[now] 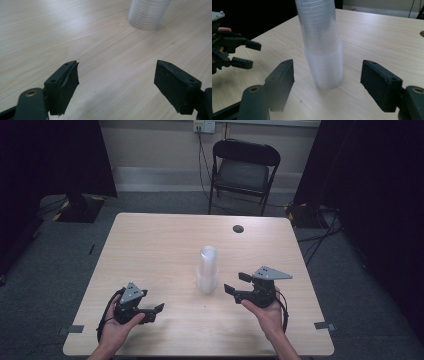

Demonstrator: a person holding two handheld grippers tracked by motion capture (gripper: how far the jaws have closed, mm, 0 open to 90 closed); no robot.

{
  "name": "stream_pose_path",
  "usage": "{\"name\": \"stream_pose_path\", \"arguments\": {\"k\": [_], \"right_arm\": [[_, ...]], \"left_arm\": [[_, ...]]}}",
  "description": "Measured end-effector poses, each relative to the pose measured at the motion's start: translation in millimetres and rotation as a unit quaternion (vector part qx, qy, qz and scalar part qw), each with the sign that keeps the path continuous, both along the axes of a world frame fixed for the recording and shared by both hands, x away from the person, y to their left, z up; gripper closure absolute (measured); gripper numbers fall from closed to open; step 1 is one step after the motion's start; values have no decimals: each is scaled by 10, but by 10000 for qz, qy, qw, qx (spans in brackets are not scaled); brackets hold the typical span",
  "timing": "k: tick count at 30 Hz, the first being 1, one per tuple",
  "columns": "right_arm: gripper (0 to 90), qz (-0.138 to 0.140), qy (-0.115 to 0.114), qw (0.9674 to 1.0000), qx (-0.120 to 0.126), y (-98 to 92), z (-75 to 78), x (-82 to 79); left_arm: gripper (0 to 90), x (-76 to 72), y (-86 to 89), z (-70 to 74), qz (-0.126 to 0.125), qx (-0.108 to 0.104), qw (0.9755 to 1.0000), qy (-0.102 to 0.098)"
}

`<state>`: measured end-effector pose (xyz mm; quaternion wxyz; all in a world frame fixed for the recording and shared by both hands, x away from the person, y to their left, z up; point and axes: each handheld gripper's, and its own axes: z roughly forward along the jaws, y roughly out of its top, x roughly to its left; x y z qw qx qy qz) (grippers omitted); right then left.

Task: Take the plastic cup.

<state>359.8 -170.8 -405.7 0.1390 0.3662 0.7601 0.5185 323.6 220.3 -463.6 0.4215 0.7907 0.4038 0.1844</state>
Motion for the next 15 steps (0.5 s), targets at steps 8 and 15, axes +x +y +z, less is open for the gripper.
{"name": "stream_pose_path", "arguments": {"k": [8,15], "right_arm": [[212,36,-185,9998,69,69,132,105],[225,160,-177,9997,61,201,155,193]], "left_arm": [[200,12,13,-2,127,-104,9999,-20],[201,20,58,6,176,-374,9991,-5]]}}
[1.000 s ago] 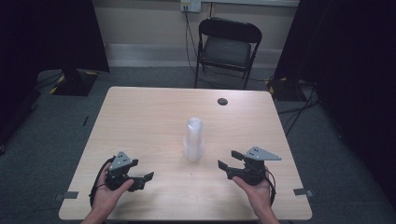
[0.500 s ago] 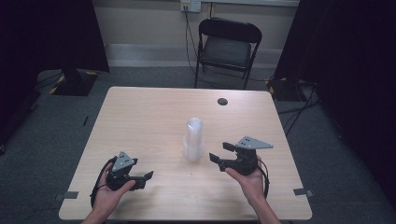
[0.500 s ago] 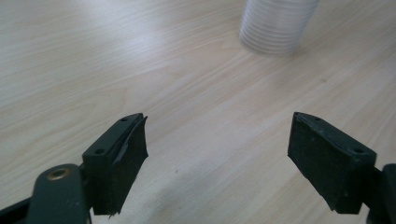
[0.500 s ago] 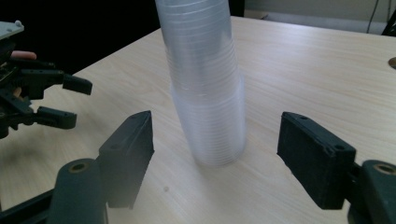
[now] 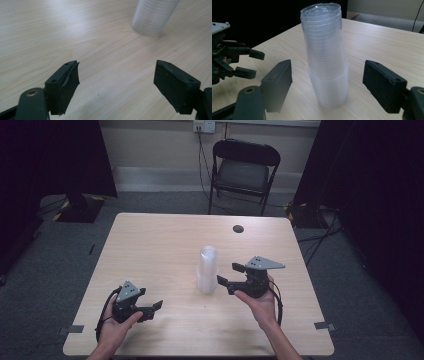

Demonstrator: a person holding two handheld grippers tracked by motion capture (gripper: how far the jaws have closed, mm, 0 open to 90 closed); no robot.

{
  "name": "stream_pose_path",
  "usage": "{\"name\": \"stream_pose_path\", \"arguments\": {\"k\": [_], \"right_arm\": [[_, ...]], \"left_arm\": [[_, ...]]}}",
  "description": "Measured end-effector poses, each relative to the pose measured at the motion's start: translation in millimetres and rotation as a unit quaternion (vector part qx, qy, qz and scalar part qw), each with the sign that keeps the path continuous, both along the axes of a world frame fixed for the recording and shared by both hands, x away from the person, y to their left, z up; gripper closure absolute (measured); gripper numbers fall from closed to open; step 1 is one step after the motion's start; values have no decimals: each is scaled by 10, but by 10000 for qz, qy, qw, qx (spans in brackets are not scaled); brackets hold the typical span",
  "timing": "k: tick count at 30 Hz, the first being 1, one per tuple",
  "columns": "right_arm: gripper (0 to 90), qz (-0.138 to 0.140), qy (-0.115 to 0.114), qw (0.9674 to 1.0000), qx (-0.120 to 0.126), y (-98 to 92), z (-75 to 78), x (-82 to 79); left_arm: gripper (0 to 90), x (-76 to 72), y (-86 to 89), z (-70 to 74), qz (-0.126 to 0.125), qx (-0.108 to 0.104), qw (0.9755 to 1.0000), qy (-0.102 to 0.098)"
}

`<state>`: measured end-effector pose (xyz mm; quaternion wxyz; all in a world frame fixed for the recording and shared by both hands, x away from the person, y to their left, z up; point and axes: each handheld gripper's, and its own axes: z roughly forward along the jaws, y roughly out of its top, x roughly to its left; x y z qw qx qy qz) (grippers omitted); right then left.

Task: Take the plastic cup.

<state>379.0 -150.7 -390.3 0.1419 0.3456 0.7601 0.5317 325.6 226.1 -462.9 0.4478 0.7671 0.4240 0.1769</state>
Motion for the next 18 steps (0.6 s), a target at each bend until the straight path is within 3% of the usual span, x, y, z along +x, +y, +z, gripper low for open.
{"name": "stream_pose_path", "arguments": {"k": [3,5,8,11,16,18], "right_arm": [[220,-5,-34,10000,-26,34,24,50],[217,-1,-60,10000,-21,49,42,80],[216,16,-91,9999,-45,83,66,126],[212,39,-123,9999,-90,139,90,175],[202,28,-245,9995,-173,241,100,266],[200,68,-240,9995,-174,285,96,303]], "left_arm": [[188,-14,3,30,-45,14,9998,-192],[184,-16,-3,35,-152,-29,9998,-149],[199,-13,-12,23,-217,140,9996,-95],[234,-16,-13,6,-217,-87,9997,103],[236,-39,-29,34,-277,-196,9994,56],[246,-44,-33,40,-442,-232,9987,50]]}}
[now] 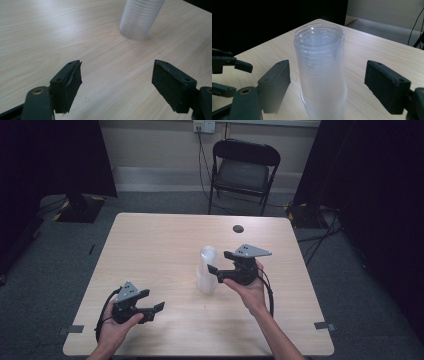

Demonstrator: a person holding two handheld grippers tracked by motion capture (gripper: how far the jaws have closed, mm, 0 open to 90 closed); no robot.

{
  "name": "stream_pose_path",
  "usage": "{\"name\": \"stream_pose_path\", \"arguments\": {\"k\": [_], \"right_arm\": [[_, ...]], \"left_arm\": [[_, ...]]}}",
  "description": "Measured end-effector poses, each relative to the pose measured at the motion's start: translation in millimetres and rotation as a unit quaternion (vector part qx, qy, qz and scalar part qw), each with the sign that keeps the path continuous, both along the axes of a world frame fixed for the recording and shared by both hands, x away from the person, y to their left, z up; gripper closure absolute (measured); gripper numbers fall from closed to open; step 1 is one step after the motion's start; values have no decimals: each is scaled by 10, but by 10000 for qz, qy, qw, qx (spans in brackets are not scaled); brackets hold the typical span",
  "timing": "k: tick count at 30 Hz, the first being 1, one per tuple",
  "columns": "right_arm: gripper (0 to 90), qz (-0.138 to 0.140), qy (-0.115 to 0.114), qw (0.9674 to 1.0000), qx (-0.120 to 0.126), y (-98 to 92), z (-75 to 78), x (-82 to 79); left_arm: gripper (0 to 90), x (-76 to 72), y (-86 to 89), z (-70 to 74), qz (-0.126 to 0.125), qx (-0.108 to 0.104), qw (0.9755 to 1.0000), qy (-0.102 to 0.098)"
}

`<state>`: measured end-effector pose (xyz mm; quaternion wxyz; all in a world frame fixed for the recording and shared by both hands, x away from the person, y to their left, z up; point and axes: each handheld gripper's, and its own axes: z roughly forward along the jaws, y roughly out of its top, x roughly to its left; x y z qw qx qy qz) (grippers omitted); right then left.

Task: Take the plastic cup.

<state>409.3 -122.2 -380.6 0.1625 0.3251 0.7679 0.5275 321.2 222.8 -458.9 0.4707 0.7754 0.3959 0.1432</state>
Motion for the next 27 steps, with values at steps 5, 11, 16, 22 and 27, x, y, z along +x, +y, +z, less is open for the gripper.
{"name": "stream_pose_path", "arguments": {"k": [5,11,16,22,27], "right_arm": [[200,73,-75,9999,-73,125,-29,62],[204,150,-37,9999,-77,217,-102,122],[211,121,-66,9998,-133,256,-135,166],[229,140,-28,9997,-180,290,-183,203],[234,176,-1,9996,-200,336,-234,232]], "left_arm": [[249,-12,-9,20,-6,-91,9999,-63],[248,-7,0,0,-92,-65,9999,1],[238,-11,-5,-19,-65,-3,9999,90],[238,-12,-6,-30,-75,1,9999,120],[236,-17,-25,-44,-125,117,9998,71]]}}
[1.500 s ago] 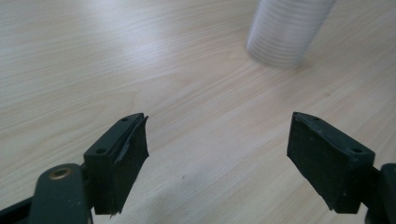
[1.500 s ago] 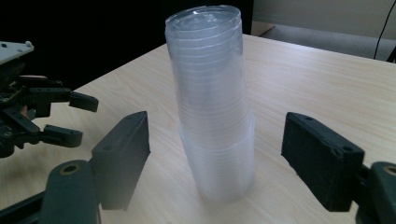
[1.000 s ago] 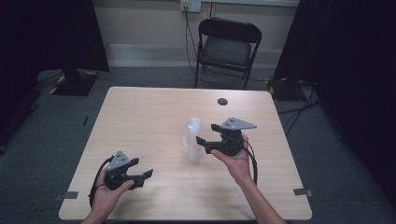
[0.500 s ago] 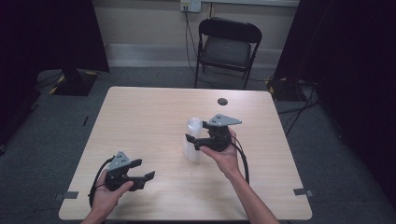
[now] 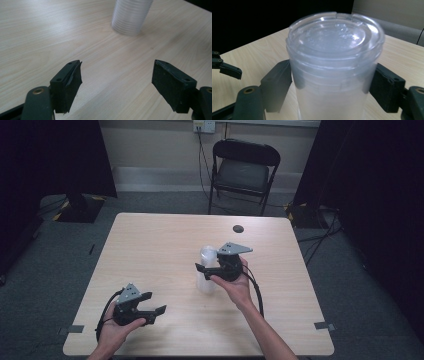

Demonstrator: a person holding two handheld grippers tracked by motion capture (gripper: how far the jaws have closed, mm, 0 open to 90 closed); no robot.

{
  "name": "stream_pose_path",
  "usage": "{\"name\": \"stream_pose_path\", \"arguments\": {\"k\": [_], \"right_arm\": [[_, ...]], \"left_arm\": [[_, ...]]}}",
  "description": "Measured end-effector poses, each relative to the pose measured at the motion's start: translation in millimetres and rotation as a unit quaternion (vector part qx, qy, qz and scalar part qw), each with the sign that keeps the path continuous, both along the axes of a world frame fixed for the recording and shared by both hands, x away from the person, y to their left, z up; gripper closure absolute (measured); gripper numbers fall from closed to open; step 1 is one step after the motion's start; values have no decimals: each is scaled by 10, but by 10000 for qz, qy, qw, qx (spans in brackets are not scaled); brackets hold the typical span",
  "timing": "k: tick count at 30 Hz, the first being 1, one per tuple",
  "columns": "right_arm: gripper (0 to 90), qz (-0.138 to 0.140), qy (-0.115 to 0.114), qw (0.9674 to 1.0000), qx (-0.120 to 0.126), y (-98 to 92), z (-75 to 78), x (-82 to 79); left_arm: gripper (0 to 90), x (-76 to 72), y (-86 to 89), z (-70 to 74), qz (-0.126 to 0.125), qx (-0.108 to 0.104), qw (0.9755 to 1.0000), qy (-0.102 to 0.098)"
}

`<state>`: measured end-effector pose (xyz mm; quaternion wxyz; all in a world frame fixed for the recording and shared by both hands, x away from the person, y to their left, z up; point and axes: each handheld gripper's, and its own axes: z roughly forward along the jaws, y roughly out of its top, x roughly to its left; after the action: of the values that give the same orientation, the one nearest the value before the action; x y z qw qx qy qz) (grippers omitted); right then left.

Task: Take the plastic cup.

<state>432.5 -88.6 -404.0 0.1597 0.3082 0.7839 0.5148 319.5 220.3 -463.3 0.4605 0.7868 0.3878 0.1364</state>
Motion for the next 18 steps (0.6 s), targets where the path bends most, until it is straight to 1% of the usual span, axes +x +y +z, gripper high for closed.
{"name": "stream_pose_path", "arguments": {"k": [2,3,5,7,10,13,14,15,18], "right_arm": [[240,-23,-12,10000,-78,23,-16,8],[246,-14,2,10000,-74,27,-19,11],[259,-21,-6,10000,-59,32,-25,12],[268,-16,-16,10000,-72,41,-29,13],[310,-50,-54,9999,-69,48,-26,13],[325,-103,-3,9999,28,41,-18,20],[328,-106,-8,9999,11,44,-17,18],[330,-113,-21,9999,-2,46,-16,17],[334,-112,-51,9999,-21,42,-11,15]], "left_arm": [[236,-1,-6,1,-2,22,10000,-18],[235,2,-3,5,-14,41,10000,-55],[235,-1,-2,5,19,28,10000,-63],[234,5,0,-2,35,35,10000,-30],[234,6,4,-4,70,14,10000,3],[234,12,9,-7,79,33,10000,10],[234,15,10,-10,78,66,9999,27],[234,15,10,-14,76,54,9999,58],[234,18,16,-15,89,54,9999,63]]}}
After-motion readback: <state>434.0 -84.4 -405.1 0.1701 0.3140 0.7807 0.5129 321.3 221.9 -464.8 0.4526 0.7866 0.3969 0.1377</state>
